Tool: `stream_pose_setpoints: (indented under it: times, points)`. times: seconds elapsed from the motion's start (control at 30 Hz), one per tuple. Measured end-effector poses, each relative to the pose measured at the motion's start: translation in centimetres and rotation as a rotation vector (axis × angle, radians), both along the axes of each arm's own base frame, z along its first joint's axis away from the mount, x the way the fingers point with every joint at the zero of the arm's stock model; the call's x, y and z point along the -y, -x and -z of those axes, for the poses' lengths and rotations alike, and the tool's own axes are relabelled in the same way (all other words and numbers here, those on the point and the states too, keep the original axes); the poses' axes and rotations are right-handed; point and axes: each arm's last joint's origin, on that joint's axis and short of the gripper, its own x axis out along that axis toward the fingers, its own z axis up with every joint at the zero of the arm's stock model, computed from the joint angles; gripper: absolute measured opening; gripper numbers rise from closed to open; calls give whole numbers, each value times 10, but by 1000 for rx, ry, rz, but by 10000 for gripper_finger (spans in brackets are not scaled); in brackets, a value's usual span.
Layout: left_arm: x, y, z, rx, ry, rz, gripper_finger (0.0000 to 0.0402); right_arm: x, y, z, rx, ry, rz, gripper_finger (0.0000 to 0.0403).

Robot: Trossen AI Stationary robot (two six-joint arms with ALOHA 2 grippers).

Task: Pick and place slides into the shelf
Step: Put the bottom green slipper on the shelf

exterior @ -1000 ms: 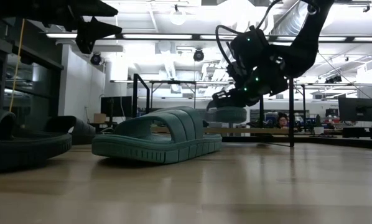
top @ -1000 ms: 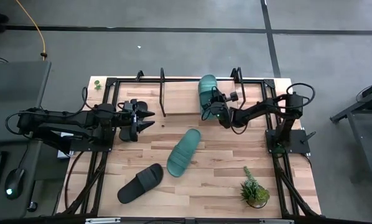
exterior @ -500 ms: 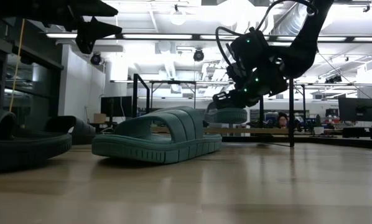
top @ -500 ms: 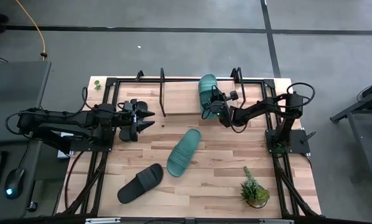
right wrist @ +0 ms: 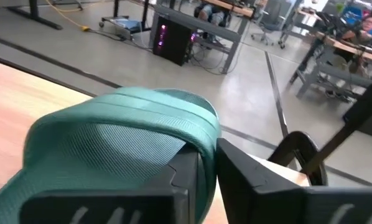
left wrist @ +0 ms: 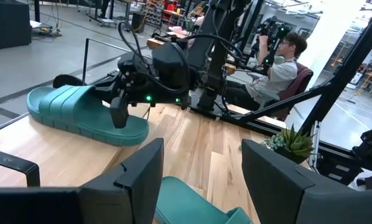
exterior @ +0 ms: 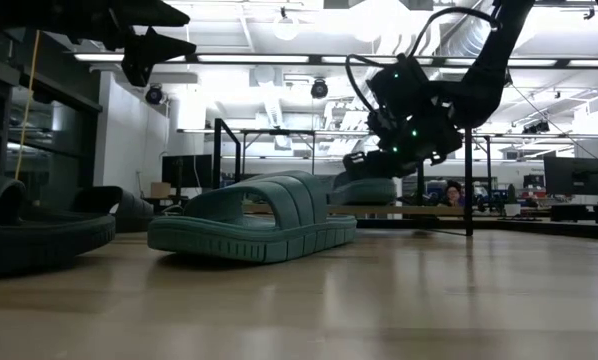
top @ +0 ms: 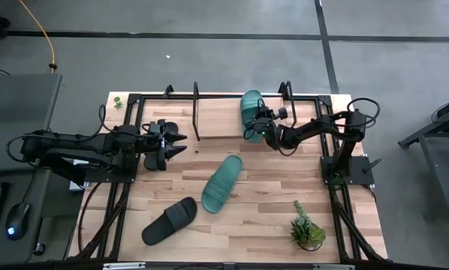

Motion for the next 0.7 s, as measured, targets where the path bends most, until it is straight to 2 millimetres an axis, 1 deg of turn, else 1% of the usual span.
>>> stream_pose_setpoints:
  times: [0.23,0.7]
  points:
    - [0,0,0,0,0,0,198,-1,0,1,-10,-11,-18,53]
    - [0,0,0,0,0,0,198,-14,-5,2,-38,-25,-86,53]
